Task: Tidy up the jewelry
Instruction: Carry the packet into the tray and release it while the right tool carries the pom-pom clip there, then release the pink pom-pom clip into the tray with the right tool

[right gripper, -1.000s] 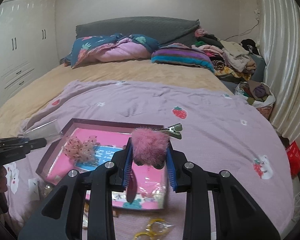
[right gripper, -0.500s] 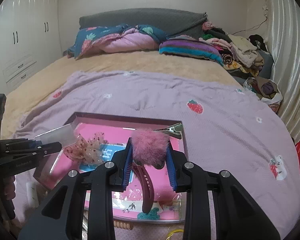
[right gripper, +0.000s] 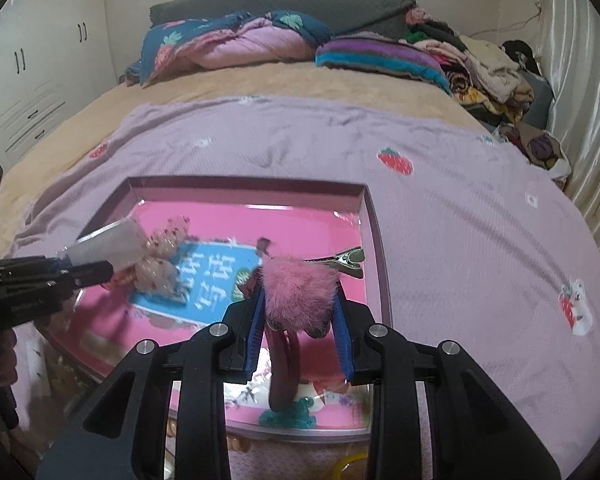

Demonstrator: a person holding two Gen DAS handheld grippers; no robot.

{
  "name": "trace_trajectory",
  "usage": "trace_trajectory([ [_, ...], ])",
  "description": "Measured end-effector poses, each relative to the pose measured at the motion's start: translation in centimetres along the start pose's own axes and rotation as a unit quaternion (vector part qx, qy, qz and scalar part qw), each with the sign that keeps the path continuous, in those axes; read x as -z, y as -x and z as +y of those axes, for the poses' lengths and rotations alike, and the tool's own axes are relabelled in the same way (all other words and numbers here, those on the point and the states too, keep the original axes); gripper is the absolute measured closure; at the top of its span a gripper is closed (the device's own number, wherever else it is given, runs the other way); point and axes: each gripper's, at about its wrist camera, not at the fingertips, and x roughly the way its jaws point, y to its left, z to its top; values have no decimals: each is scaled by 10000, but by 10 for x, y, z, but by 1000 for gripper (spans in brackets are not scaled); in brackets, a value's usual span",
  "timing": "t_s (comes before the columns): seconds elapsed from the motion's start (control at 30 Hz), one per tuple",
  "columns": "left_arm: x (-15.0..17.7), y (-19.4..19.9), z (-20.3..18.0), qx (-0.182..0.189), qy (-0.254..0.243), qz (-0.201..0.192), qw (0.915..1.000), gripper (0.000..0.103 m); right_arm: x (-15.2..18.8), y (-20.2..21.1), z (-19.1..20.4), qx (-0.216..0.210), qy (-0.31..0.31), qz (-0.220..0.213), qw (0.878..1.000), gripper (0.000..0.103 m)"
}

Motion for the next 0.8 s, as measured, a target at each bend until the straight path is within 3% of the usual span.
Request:
trace_trajectory([
  [0.43,-3,18,2,89,76,-147,9998,54,8,-11,-5,-6,-76,153,9999,71],
  [0.6,-3,24,5,30,121,-197,9997,46,8,-6,-6,-58,-67,171,9998,63],
  [0.67,-3,27,7,46,149,-224,9996,44,8,1,-7,-10,-77,66,9999,50],
  [0.8,-6,30,10,63,214,-269,9994,42,9,11,-12,4,-200,-42,9998,47],
])
